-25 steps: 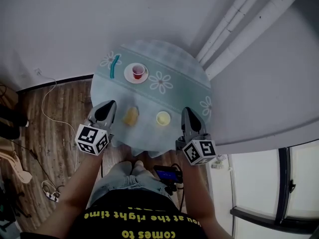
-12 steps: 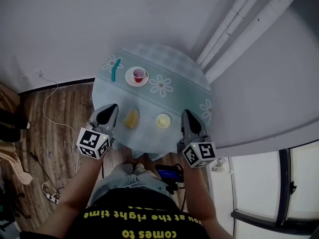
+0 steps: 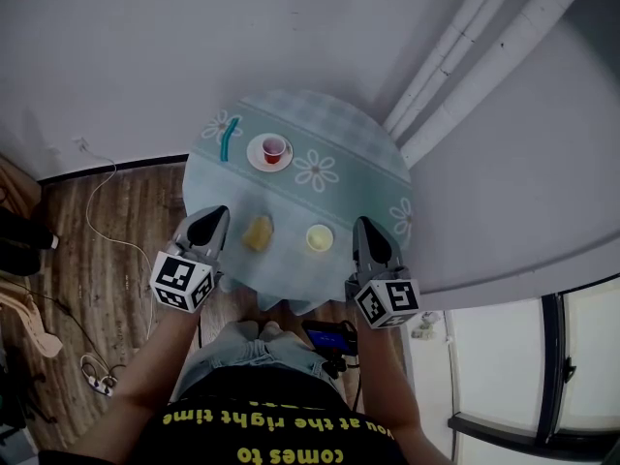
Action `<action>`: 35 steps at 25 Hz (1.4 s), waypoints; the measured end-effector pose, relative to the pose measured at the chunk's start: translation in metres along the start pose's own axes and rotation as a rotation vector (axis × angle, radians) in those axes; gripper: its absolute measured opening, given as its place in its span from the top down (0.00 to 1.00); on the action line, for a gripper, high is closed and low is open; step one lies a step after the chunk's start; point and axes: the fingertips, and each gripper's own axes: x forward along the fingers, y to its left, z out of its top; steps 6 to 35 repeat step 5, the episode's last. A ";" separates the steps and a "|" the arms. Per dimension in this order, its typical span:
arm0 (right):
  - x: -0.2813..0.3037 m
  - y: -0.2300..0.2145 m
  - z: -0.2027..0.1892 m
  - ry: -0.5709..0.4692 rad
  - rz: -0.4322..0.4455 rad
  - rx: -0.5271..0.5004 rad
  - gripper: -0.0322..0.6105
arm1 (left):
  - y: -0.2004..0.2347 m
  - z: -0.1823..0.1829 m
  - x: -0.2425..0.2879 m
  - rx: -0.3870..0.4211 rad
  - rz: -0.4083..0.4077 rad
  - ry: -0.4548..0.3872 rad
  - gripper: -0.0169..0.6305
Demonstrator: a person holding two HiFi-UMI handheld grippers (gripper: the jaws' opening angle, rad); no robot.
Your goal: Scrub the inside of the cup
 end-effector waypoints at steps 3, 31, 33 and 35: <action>0.000 0.000 0.001 0.000 -0.003 -0.001 0.94 | 0.001 0.001 -0.002 -0.001 0.002 0.004 0.97; 0.000 0.001 0.002 -0.001 -0.004 -0.002 0.94 | 0.002 0.002 -0.003 0.001 0.003 0.006 0.97; 0.000 0.001 0.002 -0.001 -0.004 -0.002 0.94 | 0.002 0.002 -0.003 0.001 0.003 0.006 0.97; 0.000 0.001 0.002 -0.001 -0.004 -0.002 0.94 | 0.002 0.002 -0.003 0.001 0.003 0.006 0.97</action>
